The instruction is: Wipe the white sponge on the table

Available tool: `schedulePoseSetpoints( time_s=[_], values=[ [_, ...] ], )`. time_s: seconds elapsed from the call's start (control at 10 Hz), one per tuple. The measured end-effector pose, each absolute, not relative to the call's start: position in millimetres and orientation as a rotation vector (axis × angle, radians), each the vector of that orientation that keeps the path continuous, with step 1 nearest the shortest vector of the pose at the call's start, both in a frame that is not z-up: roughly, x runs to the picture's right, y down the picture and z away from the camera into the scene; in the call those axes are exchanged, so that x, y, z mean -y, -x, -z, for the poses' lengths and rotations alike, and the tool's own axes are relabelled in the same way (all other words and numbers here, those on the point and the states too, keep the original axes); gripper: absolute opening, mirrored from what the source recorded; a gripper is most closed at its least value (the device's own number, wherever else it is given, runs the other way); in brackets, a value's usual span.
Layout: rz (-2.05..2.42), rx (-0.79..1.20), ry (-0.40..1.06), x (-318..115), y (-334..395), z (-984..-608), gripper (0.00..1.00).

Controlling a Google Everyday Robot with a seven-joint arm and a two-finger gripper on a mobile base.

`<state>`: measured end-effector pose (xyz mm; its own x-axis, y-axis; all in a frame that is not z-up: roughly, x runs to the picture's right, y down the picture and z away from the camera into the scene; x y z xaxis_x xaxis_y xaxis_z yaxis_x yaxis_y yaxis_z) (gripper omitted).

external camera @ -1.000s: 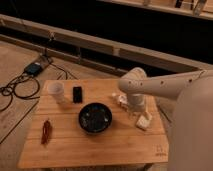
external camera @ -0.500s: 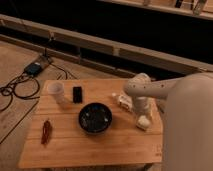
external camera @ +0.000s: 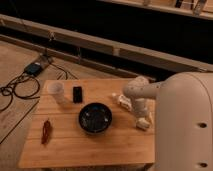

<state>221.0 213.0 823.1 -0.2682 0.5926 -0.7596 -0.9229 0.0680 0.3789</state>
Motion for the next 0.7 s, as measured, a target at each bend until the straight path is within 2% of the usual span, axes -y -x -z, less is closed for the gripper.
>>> schedulePoseSetpoints(
  time_s=[0.7],
  values=[
    [-1.502, -1.094, 0.426, -211, -224, -839, 0.65]
  ],
)
